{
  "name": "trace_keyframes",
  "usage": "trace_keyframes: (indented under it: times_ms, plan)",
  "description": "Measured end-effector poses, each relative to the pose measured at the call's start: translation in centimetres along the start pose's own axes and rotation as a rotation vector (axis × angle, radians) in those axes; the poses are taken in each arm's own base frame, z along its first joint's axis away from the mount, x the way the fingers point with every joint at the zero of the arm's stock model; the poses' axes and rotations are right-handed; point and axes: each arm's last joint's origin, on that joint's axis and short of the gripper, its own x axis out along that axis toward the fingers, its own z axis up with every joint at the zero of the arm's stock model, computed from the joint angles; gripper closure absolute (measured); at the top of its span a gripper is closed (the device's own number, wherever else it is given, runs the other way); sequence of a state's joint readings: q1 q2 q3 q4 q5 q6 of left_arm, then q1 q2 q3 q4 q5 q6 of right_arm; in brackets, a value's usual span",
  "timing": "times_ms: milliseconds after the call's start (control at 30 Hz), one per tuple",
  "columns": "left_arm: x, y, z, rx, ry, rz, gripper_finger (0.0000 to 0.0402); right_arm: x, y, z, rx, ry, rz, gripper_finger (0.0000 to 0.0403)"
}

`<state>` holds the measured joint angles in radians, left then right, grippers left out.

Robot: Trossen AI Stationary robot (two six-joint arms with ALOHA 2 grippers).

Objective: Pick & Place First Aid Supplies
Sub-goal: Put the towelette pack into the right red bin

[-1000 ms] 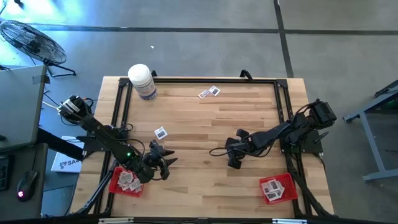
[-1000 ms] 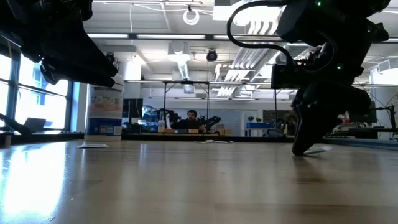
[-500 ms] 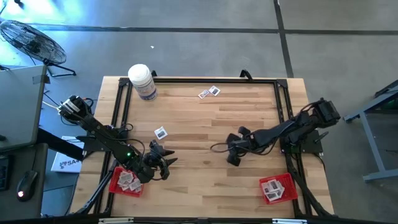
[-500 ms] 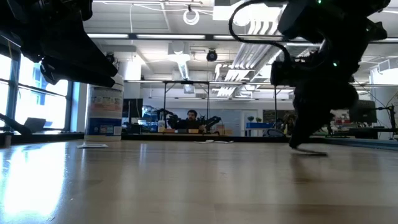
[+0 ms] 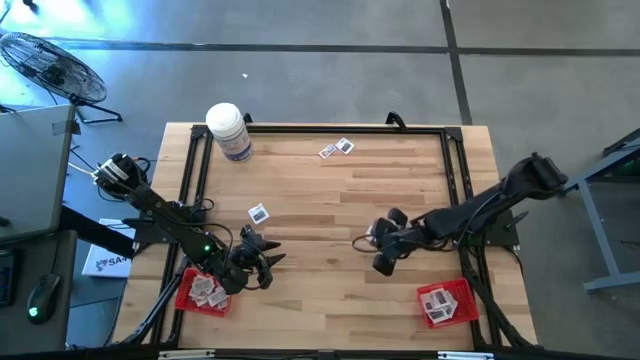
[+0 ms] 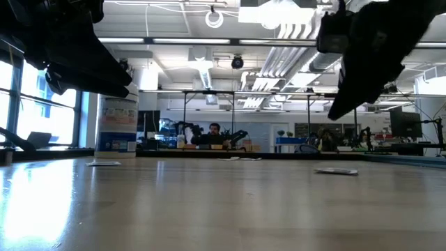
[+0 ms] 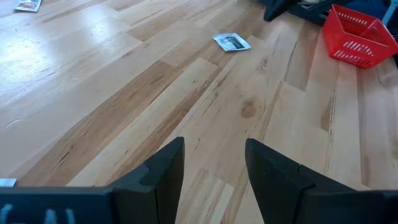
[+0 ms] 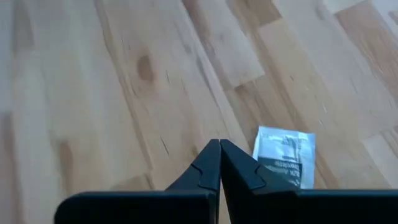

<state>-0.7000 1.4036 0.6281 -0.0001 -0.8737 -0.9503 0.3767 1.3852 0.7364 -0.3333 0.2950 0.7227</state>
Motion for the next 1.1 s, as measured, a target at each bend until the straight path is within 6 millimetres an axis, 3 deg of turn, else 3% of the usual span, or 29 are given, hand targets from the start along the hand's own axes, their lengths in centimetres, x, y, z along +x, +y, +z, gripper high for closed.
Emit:
trace_keyframes:
  times_ms: [167,433,533,833,1100]
  plan:
    - [0.0,0.0,0.0,-0.003,-0.001,-0.002,0.0234,1.3,0.5,-1.2,-0.072,0.070,-0.020,0.0388]
    - [0.0,0.0,0.0,-0.004,-0.002,-0.003,0.0234,3.4,-0.2,-2.1,-0.096,0.138,-0.132,0.0302]
    - [0.0,0.0,0.0,-0.004,-0.002,-0.003,0.0234,3.7,-0.3,-1.8,-0.095,0.085,-0.175,0.0287]
    - [0.0,0.0,0.0,-0.003,-0.002,-0.002,0.0234,5.8,-1.2,-0.7,-0.127,0.047,-0.184,0.0294]
    - [0.0,0.0,0.0,0.000,-0.001,-0.003,0.0234,7.7,-2.2,-1.0,0.001,0.101,-0.232,0.0309]
